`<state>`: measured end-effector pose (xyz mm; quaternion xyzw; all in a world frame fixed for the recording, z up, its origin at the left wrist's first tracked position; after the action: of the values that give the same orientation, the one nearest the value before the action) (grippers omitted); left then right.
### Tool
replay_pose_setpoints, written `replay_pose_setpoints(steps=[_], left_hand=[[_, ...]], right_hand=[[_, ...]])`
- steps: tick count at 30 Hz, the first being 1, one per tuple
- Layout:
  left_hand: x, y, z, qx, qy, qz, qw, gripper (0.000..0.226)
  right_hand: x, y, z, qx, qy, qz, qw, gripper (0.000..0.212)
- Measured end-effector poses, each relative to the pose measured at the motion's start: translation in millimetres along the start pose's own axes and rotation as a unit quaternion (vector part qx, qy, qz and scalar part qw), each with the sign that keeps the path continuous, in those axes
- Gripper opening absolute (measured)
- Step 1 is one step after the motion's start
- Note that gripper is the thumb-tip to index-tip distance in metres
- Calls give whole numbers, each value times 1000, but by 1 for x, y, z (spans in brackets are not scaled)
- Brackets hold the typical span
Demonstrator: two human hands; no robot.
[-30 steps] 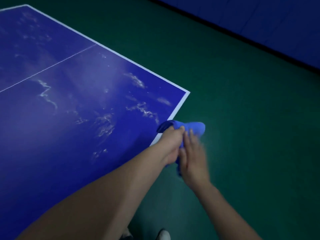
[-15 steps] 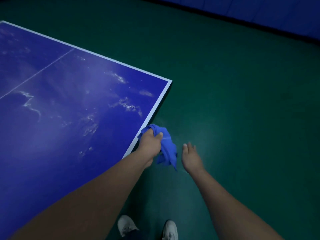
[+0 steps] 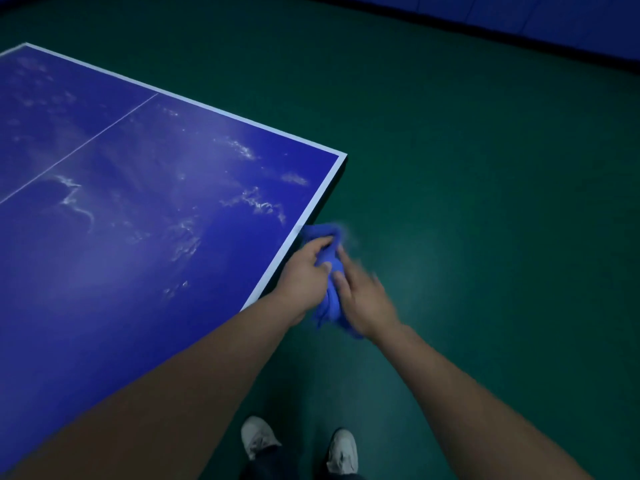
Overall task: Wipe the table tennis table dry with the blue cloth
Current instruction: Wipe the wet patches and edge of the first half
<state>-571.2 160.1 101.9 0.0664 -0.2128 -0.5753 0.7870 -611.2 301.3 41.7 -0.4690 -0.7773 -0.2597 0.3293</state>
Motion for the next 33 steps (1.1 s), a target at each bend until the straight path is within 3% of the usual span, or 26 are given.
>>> replay_pose_setpoints(steps=[1, 2, 3, 5, 7, 8, 9, 10, 11, 12, 13, 14, 15, 16, 18, 19, 20, 21, 22, 23, 26, 28, 29, 30, 31, 33], left_hand=[[2, -1, -4, 3, -16, 4, 1000, 45], [6, -1, -7, 8, -24, 8, 1000, 47], [11, -1, -12, 15, -26, 13, 999, 48], [20, -2, -24, 40, -30, 13, 999, 49], [21, -1, -30, 51, -20, -8, 998, 51], [20, 2, -30, 48, -9, -21, 999, 51], [18, 3, -29, 45, -1, -31, 999, 51], [18, 2, -27, 43, 1, -35, 998, 51], [19, 2, -27, 49, -3, -31, 998, 51], [21, 3, -27, 57, -12, -20, 998, 49], [24, 3, -30, 63, -18, -1, 998, 48], [29, 4, -32, 68, -16, 10, 997, 46], [33, 4, -33, 82, 1, 16, 996, 43], [36, 2, -35, 99, 25, 19, 995, 39], [39, 5, -31, 114, 74, 34, 990, 30], [39, 7, -26, 111, 92, 50, 988, 27], [39, 8, -24, 110, 104, 58, 987, 27], [38, 8, -25, 108, 100, 56, 988, 29], [36, 11, -28, 103, 82, 47, 990, 32], [36, 12, -33, 101, 71, 43, 991, 34], [48, 20, -48, 131, 124, 54, 982, 38], [58, 24, -59, 122, 190, 75, 971, 43], [65, 26, -61, 120, 229, 80, 963, 45], [72, 29, -62, 118, 264, 76, 954, 47], [77, 30, -64, 117, 293, 67, 947, 49], [88, 31, -66, 109, 337, 53, 934, 51]], right_hand=[[-15, 2, 25, -108, 43, -100, 988, 52], [-20, 0, 39, -169, 64, -118, 976, 55], [-16, -3, 41, -174, 71, -56, 981, 56], [9, 1, 10, -65, 0, 129, 989, 56], [35, 14, -39, 93, -132, 275, 948, 56], [32, 17, -50, 157, -159, 292, 930, 56], [15, 14, -45, 173, -112, 247, 947, 57], [-7, 5, -26, 127, -30, 118, 984, 59], [-28, 2, 3, 7, 55, -27, 998, 63], [-36, 7, 27, -117, 76, -107, 984, 68], [-34, 9, 39, -183, 69, -108, 975, 73], [-27, 1, 37, -217, 44, -28, 975, 72], [-17, -2, 24, -182, 8, 64, 981, 65], [-6, -2, 5, -111, -62, 155, 980, 56], [15, 9, -42, 50, -213, 316, 923, 52], [11, 11, -54, 104, -217, 310, 920, 52], [-8, 6, -51, 113, -153, 212, 959, 53], [-31, 4, -40, 69, -22, 49, 996, 53], [-50, 6, -25, -32, 63, -76, 995, 55], [-64, 5, -13, -67, 90, -118, 987, 57], [-61, -14, -25, -66, -141, 100, 983, 42], [-57, -18, -15, -169, -274, 248, 914, 18], [-57, -16, -13, -240, -350, 265, 866, 14], [-61, -13, -17, -319, -432, 189, 822, 24], [-67, -9, -26, -373, -468, 49, 800, 41], [-77, 5, -55, -380, -520, -213, 735, 86]])
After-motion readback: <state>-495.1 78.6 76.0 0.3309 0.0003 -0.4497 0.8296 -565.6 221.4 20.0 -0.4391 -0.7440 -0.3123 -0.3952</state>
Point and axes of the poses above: each hand's wrist, its own y-axis away from the middle knuckle, its own x-axis out of the back of the hand, z = x × y, the point moved 2 cm from there along -y, towards the middle knuckle, and after that the axes turned 2 degrees about z, right-handed, at the moved point
